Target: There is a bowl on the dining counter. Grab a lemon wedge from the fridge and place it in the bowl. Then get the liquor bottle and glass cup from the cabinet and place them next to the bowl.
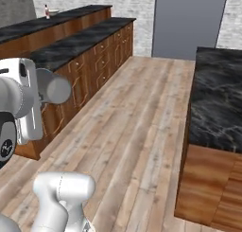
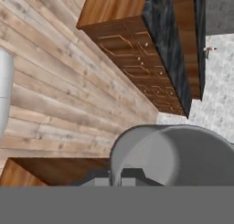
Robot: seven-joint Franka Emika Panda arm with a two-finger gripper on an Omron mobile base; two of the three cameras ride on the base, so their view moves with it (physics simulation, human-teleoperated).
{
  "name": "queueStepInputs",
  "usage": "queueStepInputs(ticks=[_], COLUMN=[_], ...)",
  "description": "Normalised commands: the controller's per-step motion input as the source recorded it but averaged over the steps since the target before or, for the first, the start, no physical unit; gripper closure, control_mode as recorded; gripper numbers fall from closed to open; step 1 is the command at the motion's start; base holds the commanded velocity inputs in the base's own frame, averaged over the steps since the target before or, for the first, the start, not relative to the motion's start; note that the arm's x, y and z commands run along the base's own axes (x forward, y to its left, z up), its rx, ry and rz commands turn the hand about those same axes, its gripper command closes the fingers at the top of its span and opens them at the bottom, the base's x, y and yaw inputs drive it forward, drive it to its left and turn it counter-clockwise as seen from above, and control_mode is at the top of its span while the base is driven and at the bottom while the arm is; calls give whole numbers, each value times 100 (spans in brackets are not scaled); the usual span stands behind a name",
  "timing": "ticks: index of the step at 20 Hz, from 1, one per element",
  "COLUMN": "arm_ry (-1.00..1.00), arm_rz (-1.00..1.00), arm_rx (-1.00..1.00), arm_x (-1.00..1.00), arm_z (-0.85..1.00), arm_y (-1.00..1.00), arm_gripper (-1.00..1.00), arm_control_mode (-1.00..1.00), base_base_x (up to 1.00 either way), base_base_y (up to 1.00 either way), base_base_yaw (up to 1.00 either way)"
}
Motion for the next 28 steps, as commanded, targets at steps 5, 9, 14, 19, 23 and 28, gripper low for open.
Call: queueStepInputs(ticks=[5, 9, 14, 19, 23, 28], arm_ry=[0, 0, 0, 0, 0, 0], arm_rz=[0, 0, 0, 0, 0, 0], arm_rx=[0, 0, 0, 0, 0, 0], arm_x=[0, 0, 0, 0, 0, 0], arm_z=[0, 0, 0, 0, 0, 0], arm_y=[0, 0, 0, 0, 0, 0], arm_gripper=[100, 100, 100, 100, 100, 100], arm_control_mode=[100, 100, 100, 100, 100, 100], base_base_x=[0, 1, 4, 3, 0, 0], base_base_y=[100, 100, 100, 100, 100, 100], base_base_yaw=[15, 14, 13, 14, 16, 17])
